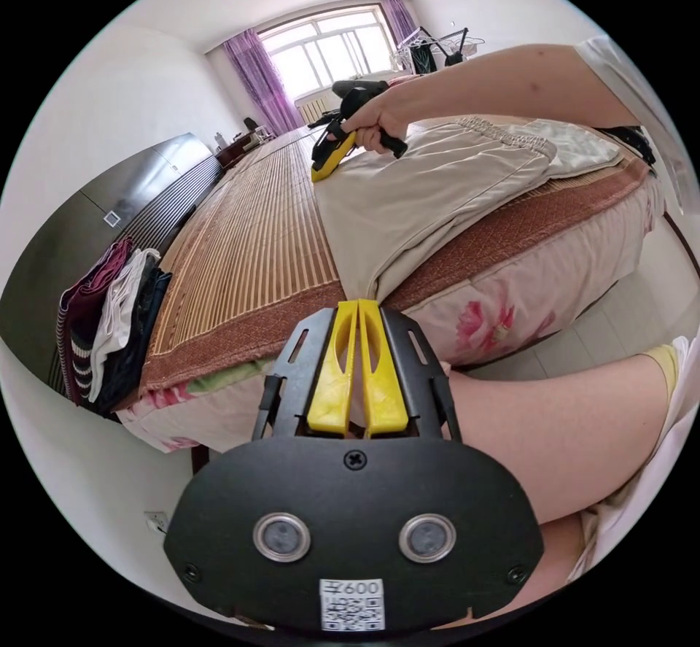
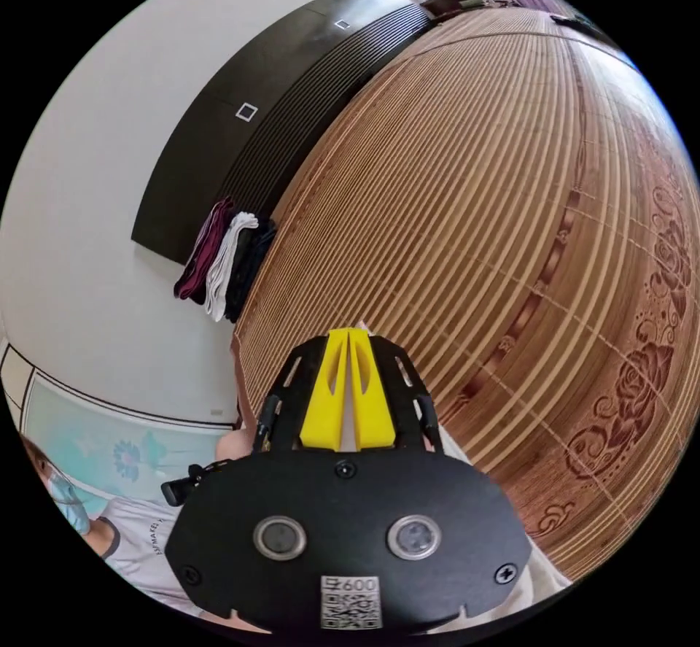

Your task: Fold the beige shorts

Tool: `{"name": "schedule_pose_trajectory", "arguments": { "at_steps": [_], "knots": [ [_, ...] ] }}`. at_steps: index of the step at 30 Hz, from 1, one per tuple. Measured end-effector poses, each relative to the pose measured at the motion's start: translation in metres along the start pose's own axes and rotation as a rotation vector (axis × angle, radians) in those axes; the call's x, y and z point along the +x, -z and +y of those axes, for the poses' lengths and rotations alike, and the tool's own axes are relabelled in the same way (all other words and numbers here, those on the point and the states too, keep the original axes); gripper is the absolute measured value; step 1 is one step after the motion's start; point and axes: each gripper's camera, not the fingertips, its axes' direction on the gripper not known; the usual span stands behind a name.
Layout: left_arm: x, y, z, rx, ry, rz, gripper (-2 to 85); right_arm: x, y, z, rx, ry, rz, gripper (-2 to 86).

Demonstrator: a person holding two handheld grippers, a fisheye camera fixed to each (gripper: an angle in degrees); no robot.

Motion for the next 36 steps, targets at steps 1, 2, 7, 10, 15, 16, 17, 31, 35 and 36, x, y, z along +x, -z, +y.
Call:
{"name": "schedule_pose_trajectory", "arguments": {
  "at_steps": [1, 2, 7, 10, 15, 16, 17, 31, 35, 36],
  "knots": [
    [-0.002, 0.000, -0.001, -0.001, 0.006, 0.003, 0.7, 0.004, 0.005, 0.006, 0.045, -0.016, 0.039, -0.8],
    [-0.007, 0.000, -0.004, -0.005, 0.013, 0.009, 0.7, 0.003, 0.018, 0.024, 0.143, -0.024, 0.205, -0.8],
    [-0.026, 0.010, -0.011, -0.012, 0.047, 0.037, 0.7, -0.035, 0.028, 0.089, 0.184, 0.219, 0.196, -0.8],
    [-0.055, 0.025, -0.016, 0.021, 0.110, 0.038, 0.8, -0.061, 0.003, 0.134, 0.057, 0.345, 0.059, -0.8],
    [-0.115, 0.017, -0.053, 0.058, 0.210, 0.155, 0.9, -0.088, -0.048, 0.222, -0.111, 0.432, -0.039, -0.6],
    [-0.118, 0.010, -0.057, 0.041, 0.212, 0.174, 0.9, -0.088, -0.051, 0.229, -0.120, 0.435, -0.030, -0.4],
    [-0.122, -0.007, -0.065, -0.036, 0.205, 0.205, 0.9, -0.084, -0.057, 0.238, -0.135, 0.435, 0.004, -0.2],
    [-0.211, -0.036, -0.186, 0.061, 0.188, 0.472, 0.6, 0.174, -0.058, 0.141, -0.362, 0.060, -0.195, 10.3],
    [-0.250, -0.075, -0.241, 0.101, 0.190, 0.681, 0.4, 0.204, -0.076, 0.154, -0.516, 0.112, -0.274, 6.2],
    [-0.256, -0.092, -0.258, 0.074, 0.174, 0.692, 0.4, 0.210, -0.074, 0.158, -0.521, 0.127, -0.265, 6.0]
  ]
}}
